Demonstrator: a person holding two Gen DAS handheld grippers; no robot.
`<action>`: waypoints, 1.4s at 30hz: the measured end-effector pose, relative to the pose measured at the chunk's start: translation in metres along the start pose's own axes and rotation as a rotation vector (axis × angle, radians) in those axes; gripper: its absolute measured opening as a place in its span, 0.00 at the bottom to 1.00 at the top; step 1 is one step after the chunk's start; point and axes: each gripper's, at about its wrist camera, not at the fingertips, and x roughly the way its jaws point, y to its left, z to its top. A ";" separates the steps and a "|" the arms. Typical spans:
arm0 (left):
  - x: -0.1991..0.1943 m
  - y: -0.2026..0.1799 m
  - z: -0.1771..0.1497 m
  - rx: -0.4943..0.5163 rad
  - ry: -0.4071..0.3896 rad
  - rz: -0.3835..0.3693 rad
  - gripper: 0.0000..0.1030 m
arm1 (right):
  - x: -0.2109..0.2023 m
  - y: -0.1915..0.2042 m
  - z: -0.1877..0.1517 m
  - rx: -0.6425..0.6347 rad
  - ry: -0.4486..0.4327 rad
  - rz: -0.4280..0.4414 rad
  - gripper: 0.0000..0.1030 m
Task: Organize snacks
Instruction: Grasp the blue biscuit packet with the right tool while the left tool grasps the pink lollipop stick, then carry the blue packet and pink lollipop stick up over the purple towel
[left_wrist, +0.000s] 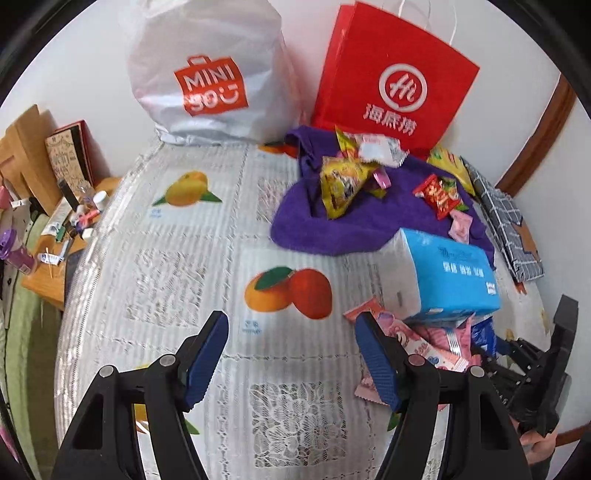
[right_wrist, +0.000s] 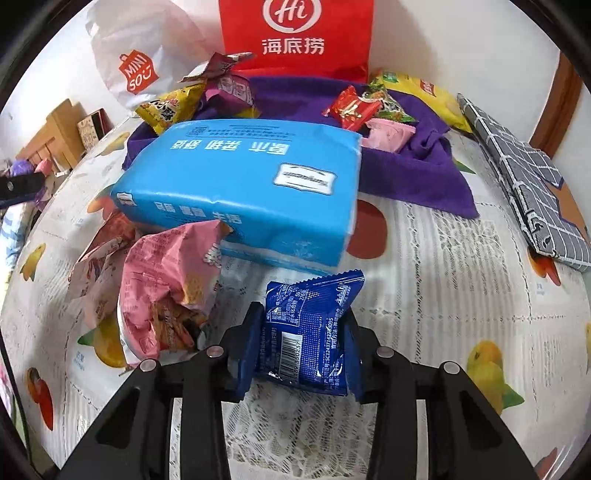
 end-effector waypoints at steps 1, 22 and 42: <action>0.002 -0.003 -0.001 0.007 0.008 -0.011 0.67 | -0.001 -0.003 -0.001 0.003 -0.003 -0.015 0.37; 0.054 -0.063 -0.016 0.072 0.166 -0.101 0.39 | -0.008 -0.041 -0.021 0.069 -0.061 -0.044 0.39; 0.068 -0.058 -0.031 0.151 0.048 0.064 0.20 | -0.001 -0.041 -0.013 0.076 -0.129 -0.071 0.40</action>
